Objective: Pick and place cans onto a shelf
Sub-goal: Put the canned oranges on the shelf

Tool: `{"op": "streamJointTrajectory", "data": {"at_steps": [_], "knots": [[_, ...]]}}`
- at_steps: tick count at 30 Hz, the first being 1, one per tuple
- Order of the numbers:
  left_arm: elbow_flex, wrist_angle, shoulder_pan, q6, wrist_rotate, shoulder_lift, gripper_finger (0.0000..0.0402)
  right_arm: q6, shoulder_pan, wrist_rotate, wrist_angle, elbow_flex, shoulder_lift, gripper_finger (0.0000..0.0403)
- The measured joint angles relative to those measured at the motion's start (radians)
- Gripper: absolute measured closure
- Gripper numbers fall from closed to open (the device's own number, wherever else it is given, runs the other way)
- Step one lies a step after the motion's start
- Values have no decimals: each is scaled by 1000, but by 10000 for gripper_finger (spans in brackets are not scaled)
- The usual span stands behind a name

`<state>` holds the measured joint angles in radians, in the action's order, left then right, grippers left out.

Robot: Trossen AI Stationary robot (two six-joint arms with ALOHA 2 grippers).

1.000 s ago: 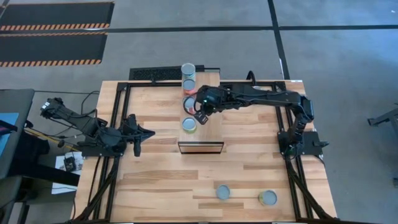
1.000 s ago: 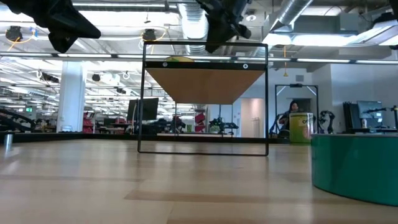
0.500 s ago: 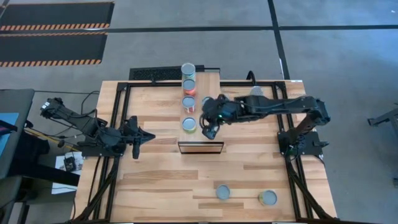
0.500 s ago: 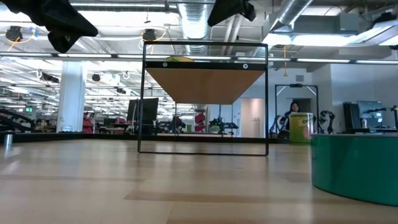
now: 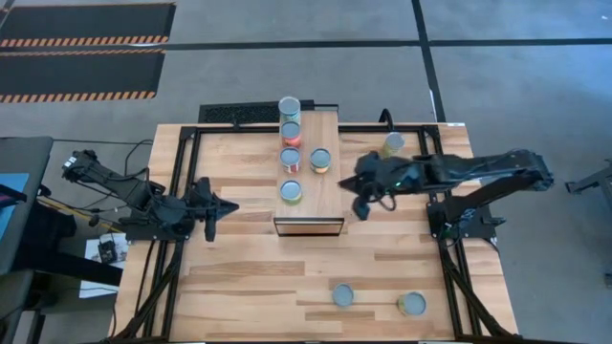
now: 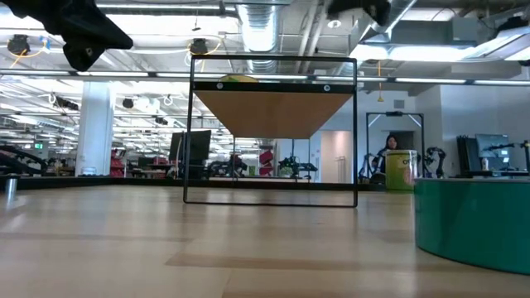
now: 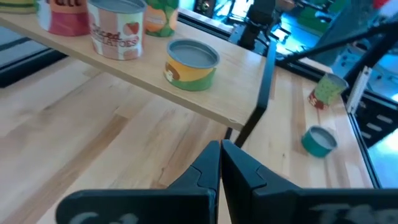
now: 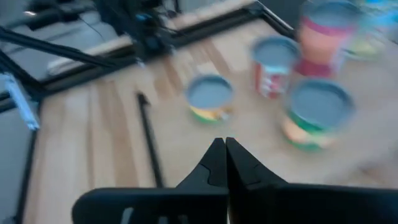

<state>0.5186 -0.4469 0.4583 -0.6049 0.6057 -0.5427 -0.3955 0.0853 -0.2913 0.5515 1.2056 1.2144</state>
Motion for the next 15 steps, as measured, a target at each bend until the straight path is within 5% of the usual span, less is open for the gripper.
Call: {"op": "streamJointTrajectory", "data": {"at_steps": [6,15], "knots": [[0,0,0,-24,75,0,401,-31,-145,13,236,-90,-137,400],[0,-9,0,-56,153,0,401,69,-485,88,406,-173,-149,390]]}}
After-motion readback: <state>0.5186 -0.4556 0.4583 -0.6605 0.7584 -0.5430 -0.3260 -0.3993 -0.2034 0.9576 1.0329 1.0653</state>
